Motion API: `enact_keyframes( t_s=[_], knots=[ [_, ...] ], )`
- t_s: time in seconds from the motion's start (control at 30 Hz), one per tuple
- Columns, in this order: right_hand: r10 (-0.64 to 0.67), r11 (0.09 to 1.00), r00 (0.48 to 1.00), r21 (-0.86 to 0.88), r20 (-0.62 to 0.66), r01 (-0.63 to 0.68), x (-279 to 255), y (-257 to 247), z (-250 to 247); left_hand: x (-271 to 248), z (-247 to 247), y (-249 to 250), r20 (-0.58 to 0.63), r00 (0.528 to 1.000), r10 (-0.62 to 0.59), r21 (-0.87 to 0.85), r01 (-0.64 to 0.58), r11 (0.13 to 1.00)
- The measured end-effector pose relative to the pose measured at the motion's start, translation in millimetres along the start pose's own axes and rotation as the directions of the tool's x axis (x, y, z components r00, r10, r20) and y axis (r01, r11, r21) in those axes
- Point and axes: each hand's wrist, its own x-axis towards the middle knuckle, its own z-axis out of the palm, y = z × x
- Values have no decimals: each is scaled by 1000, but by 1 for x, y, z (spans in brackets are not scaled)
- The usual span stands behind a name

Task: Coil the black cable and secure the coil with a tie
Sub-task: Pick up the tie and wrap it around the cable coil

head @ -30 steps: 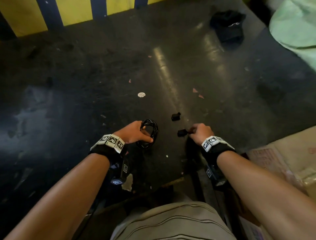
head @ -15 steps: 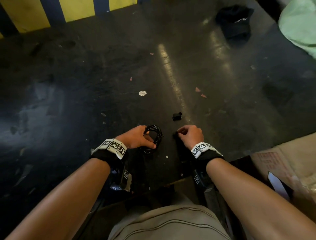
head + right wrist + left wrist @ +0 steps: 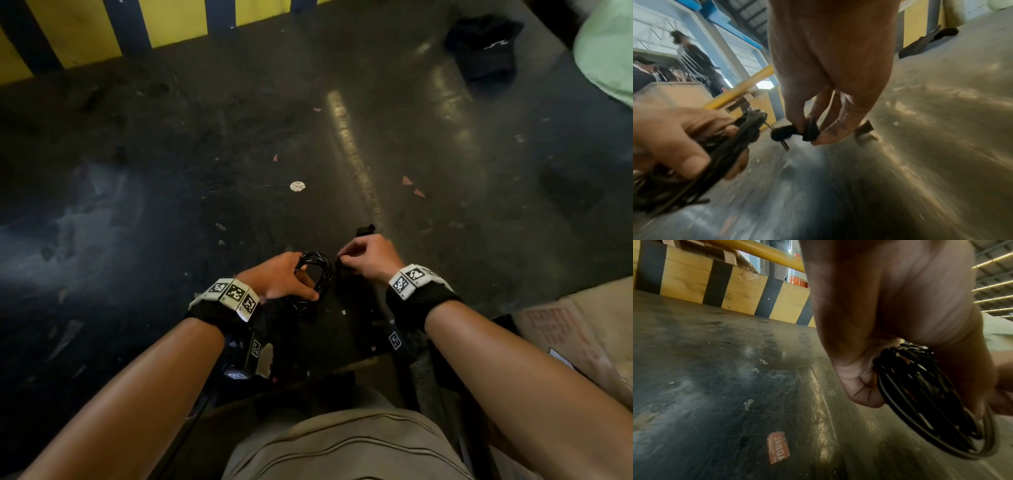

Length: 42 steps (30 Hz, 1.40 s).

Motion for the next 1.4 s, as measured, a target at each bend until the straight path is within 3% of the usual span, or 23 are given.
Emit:
enact_keyframes(
  t_s=[0.2,0.37,0.5,0.73,1.0,1.2,1.4],
  knots=[
    [-57,980,995,-188,83,72,5,-24,-8,-12,-1,-1,46,997,59,-49,-57,997],
    [9,977,993,-213,116,16,9,-32,-3,-21,-5,-6,57,996,72,-57,-69,996],
    [13,996,964,-89,267,11,12,-40,0,-25,-7,-8,71,994,84,-35,-82,996],
    [-40,972,906,225,422,-62,5,-54,0,-26,-10,-19,42,994,104,18,-105,994],
    [-27,913,875,369,484,-176,1,-48,12,-27,-17,-29,47,994,96,22,-97,995],
    [95,790,866,492,492,-366,-8,-55,15,-25,-18,-32,37,995,94,34,-95,995],
    [-4,804,860,513,511,-301,-14,-44,14,-24,-22,-32,37,995,91,60,-93,994]
  ],
)
